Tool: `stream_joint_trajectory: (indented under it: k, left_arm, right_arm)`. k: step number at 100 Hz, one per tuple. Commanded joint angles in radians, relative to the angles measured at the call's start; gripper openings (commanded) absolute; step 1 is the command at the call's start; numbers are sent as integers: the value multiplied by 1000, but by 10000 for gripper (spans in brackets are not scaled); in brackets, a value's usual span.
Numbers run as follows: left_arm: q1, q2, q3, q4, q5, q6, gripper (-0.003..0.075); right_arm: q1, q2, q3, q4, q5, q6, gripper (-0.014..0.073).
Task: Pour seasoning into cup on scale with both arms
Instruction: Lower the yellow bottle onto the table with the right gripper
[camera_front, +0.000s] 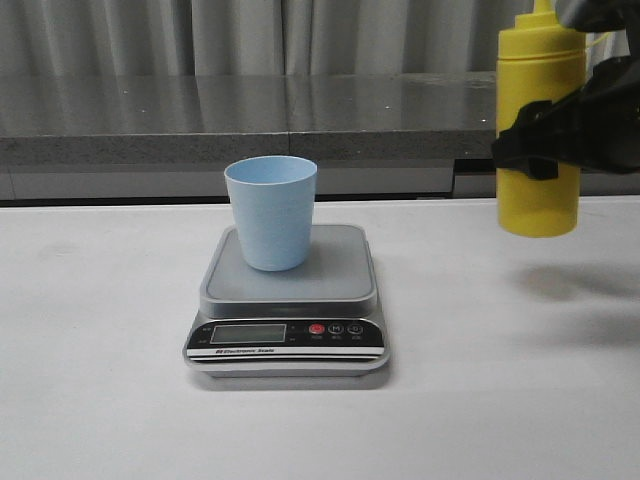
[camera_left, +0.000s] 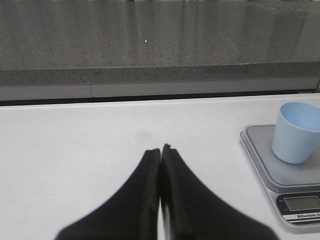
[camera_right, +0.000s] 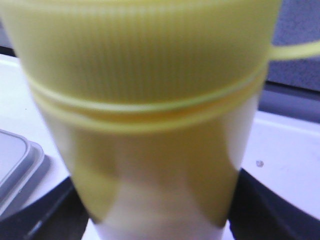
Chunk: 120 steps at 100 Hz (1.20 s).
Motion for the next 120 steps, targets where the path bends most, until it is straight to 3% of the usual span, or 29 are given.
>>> stream_joint_trajectory:
  k: [1,38,80,91,109,120]
  left_arm:
    - [3,9,-25,-6,-79,-10,-20]
    - [3,9,-25,-6,-79,-10,-20]
    - [3,9,-25,-6,-79,-10,-20]
    - [3,9,-25,-6,-79,-10,-20]
    - [3,9,-25,-6,-79,-10,-20]
    - [3,9,-25,-6,-79,-10,-20]
  right_arm:
    - [-6,-6,-3,8,-154,9,-68]
    - [-6,118,7,8,-278,27,-68]
    - [-6,137,7,8,-265,27,-56]
    - [-6,137,7,8,-265,27,57]
    - [-6,137,8,8,-268,34,339]
    - [-6,137,20,8,-291,60,428]
